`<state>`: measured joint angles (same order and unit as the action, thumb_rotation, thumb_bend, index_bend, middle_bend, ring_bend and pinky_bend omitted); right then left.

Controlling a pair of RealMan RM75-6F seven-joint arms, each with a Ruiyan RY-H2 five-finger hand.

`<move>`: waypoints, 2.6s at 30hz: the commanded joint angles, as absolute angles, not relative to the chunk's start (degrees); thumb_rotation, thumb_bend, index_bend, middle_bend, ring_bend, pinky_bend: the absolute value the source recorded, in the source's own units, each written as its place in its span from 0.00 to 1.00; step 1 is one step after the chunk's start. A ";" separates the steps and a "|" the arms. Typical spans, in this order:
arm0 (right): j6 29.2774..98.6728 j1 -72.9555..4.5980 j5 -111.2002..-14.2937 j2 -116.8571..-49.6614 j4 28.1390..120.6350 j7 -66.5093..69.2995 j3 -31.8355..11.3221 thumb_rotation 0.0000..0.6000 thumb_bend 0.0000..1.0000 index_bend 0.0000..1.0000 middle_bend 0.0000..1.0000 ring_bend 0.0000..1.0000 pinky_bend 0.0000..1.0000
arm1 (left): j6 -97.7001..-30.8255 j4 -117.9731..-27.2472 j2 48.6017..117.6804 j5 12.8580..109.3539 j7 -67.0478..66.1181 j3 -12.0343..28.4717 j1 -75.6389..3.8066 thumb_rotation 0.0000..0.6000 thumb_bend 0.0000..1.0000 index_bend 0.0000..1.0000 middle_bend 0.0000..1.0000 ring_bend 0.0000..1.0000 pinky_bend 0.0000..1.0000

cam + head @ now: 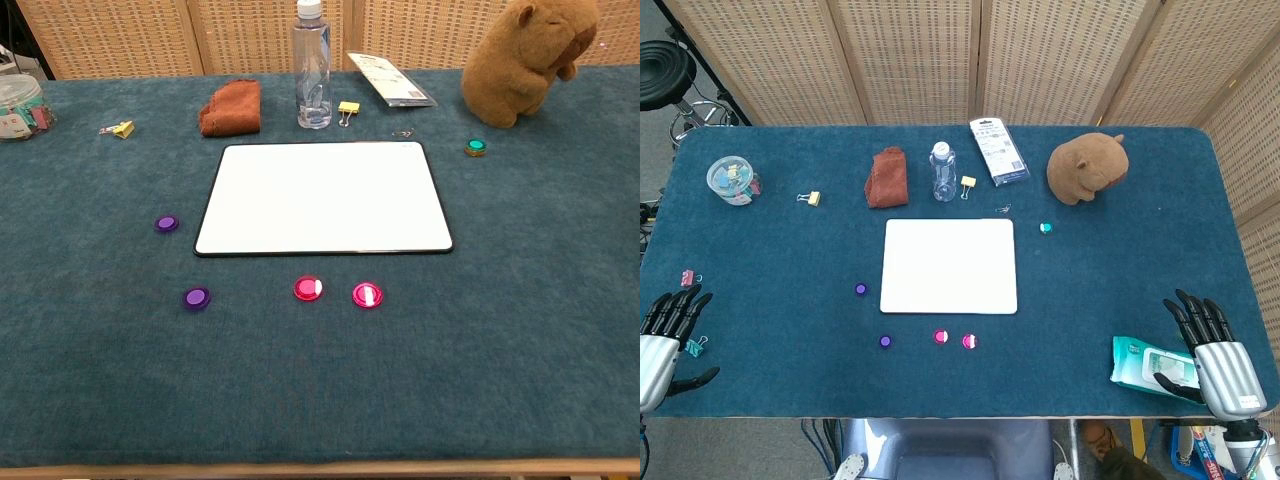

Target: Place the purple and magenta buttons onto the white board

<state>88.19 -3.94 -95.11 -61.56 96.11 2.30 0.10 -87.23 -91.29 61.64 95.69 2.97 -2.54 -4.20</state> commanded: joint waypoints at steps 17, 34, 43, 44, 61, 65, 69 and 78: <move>85.58 -4.57 -91.40 -61.12 95.59 4.25 -0.90 1.00 0.00 0.00 0.00 0.00 0.00 | -58.05 -104.39 66.96 93.91 -14.43 1.33 -23.27 1.00 0.10 0.34 0.00 0.00 0.00; 83.89 -5.00 -89.75 -61.00 95.13 5.15 -1.20 1.00 0.00 0.00 0.00 0.00 0.00 | -51.27 -105.59 78.53 73.78 -34.87 4.49 -29.56 1.00 0.24 0.40 0.00 0.00 0.00; 83.04 -5.24 -89.05 -60.89 95.06 5.57 -1.31 1.00 0.00 0.00 0.00 0.00 0.00 | -53.07 -103.57 83.26 68.75 -39.74 3.79 -31.30 1.00 0.27 0.41 0.00 0.00 0.00; 83.01 -5.24 -88.99 -60.84 95.06 5.64 -1.33 1.00 0.00 0.00 0.00 0.00 0.00 | -53.42 -103.29 83.72 68.33 -40.05 3.70 -31.41 1.00 0.27 0.42 0.00 0.00 0.00; 82.35 -5.28 -88.17 -60.29 95.30 6.22 -1.45 1.00 0.00 0.00 0.00 0.00 0.00 | -55.42 -99.65 87.68 64.76 -40.91 2.68 -33.62 1.00 0.29 0.42 0.00 0.00 0.00; 82.25 -5.30 -88.14 -60.23 95.35 6.24 -1.45 1.00 0.00 0.00 0.00 0.00 0.00 | -55.94 -99.00 88.49 63.96 -41.13 2.48 -34.18 1.00 0.29 0.42 0.00 0.00 0.00; 82.13 -5.31 -87.97 -60.19 95.31 6.38 -1.49 1.00 0.00 0.00 0.00 0.00 0.00 | -55.80 -98.39 89.15 63.31 -40.72 2.36 -34.83 1.00 0.29 0.43 0.00 0.00 0.00; 81.86 -5.37 -87.62 -60.04 95.25 6.85 -1.62 1.00 0.00 0.00 0.00 0.00 0.00 | -55.99 -97.44 90.29 61.80 -41.07 1.79 -36.06 1.00 0.29 0.53 0.00 0.00 0.00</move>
<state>81.86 -5.37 -87.62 -60.04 95.25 6.86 -1.62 -55.98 -97.45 90.28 61.82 -41.09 1.82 -36.03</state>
